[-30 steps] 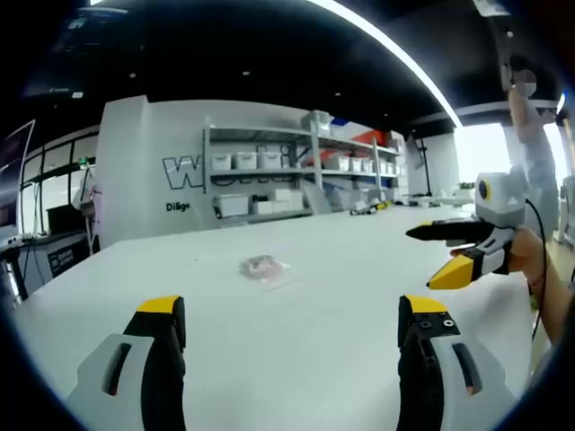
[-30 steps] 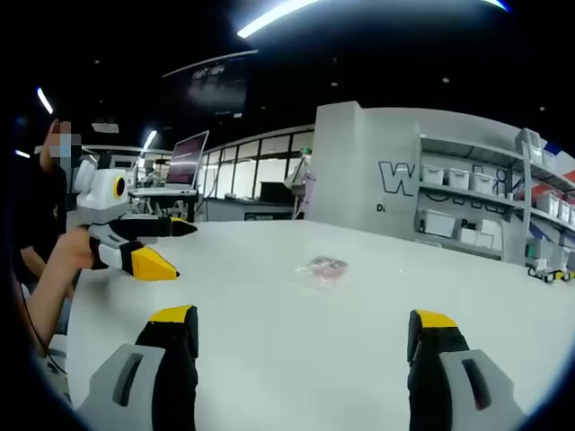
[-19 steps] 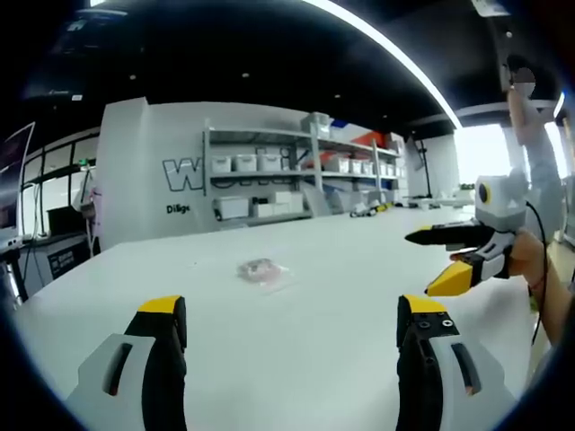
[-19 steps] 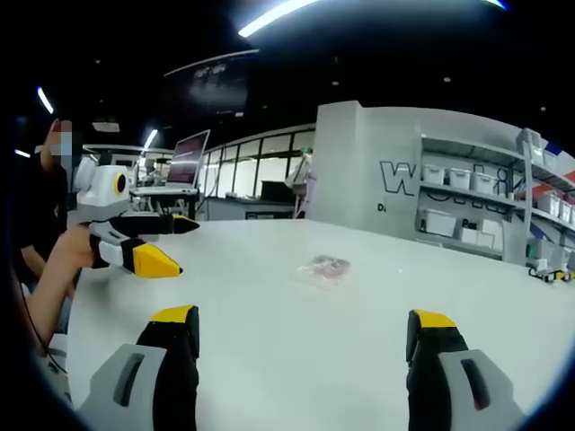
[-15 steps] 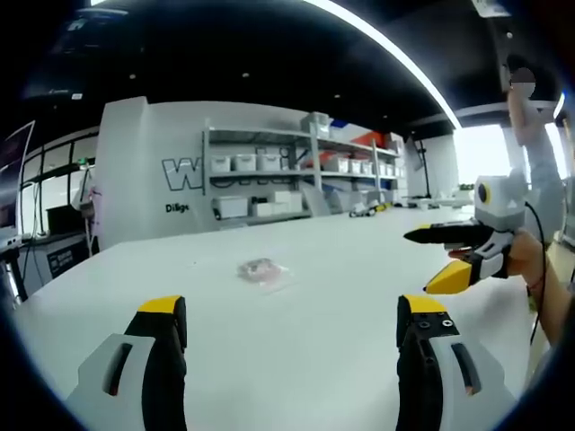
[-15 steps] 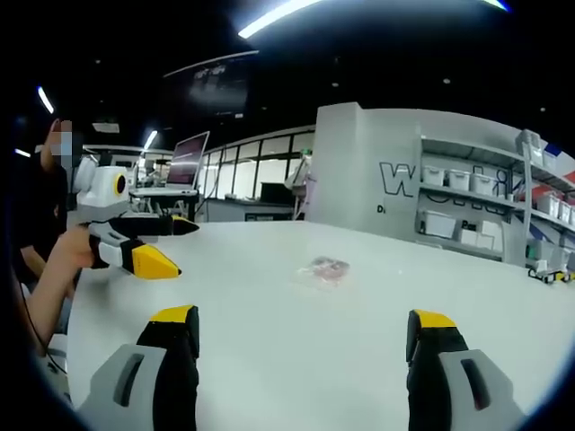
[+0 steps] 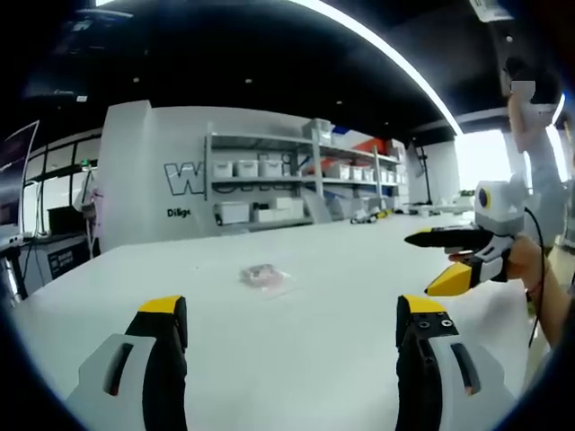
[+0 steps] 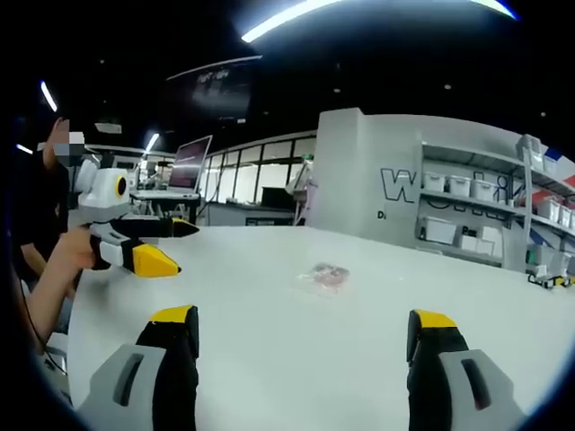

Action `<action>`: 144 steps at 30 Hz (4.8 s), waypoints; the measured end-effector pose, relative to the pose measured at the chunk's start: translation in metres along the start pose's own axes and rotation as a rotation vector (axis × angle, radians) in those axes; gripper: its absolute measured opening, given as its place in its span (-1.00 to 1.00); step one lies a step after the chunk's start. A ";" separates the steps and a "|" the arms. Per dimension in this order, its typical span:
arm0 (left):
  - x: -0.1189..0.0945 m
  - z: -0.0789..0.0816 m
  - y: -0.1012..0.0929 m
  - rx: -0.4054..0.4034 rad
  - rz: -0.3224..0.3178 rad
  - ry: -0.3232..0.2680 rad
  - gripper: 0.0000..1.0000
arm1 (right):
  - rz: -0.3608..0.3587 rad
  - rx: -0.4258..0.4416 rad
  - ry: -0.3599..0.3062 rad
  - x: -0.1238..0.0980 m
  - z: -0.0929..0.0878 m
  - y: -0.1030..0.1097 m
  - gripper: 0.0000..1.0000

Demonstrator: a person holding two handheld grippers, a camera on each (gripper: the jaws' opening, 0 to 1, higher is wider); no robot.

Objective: Open the resealable bag by pulling the two sides of the seal apart until the entire bag opening is separated and visibly accessible.

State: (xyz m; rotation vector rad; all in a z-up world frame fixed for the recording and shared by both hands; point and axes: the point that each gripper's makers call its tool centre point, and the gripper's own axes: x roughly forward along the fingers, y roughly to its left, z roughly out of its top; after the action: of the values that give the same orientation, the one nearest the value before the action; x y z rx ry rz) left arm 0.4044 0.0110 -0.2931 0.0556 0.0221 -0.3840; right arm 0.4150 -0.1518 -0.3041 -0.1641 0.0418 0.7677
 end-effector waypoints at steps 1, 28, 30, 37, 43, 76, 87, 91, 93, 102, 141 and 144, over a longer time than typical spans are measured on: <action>0.000 -0.001 0.000 0.000 0.001 0.002 0.93 | 0.002 0.001 -0.002 0.000 0.000 0.000 0.95; 0.000 0.003 -0.001 -0.014 -0.006 -0.006 0.83 | -0.004 0.010 0.008 -0.001 -0.003 -0.002 0.74; 0.000 0.002 -0.001 -0.013 -0.005 -0.005 0.83 | -0.004 0.009 0.009 -0.001 -0.003 -0.003 0.73; 0.003 -0.002 0.001 -0.008 0.005 0.011 0.82 | -0.002 -0.004 0.018 0.001 -0.002 -0.005 0.71; 0.004 -0.003 0.001 -0.010 0.007 0.014 0.79 | -0.005 0.005 0.015 0.001 -0.003 -0.006 0.70; 0.012 0.000 0.000 -0.012 -0.007 0.015 0.72 | 0.007 -0.074 0.009 0.012 0.014 -0.003 0.69; 0.016 -0.002 0.000 -0.007 -0.010 0.020 0.69 | 0.011 -0.103 0.017 0.018 0.015 -0.002 0.69; 0.016 -0.002 0.001 -0.007 -0.009 0.019 0.69 | 0.010 -0.109 0.022 0.019 0.014 -0.005 0.69; 0.017 -0.002 0.001 -0.009 -0.011 0.015 0.69 | 0.009 -0.111 0.027 0.020 0.013 -0.006 0.69; 0.017 -0.008 0.003 -0.013 -0.009 0.026 0.69 | 0.015 -0.115 0.059 0.028 0.006 -0.010 0.70; 0.021 -0.014 -0.007 0.007 -0.067 0.052 0.71 | 0.059 -0.205 0.152 0.045 0.005 -0.014 0.40; 0.023 -0.012 -0.008 0.020 -0.068 0.052 0.71 | 0.067 -0.209 0.156 0.045 0.005 -0.012 0.39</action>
State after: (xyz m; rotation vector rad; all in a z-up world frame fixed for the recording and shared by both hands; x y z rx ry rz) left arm 0.4221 -0.0040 -0.3065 0.0850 0.0721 -0.4504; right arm 0.4558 -0.1284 -0.3023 -0.4234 0.1156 0.8244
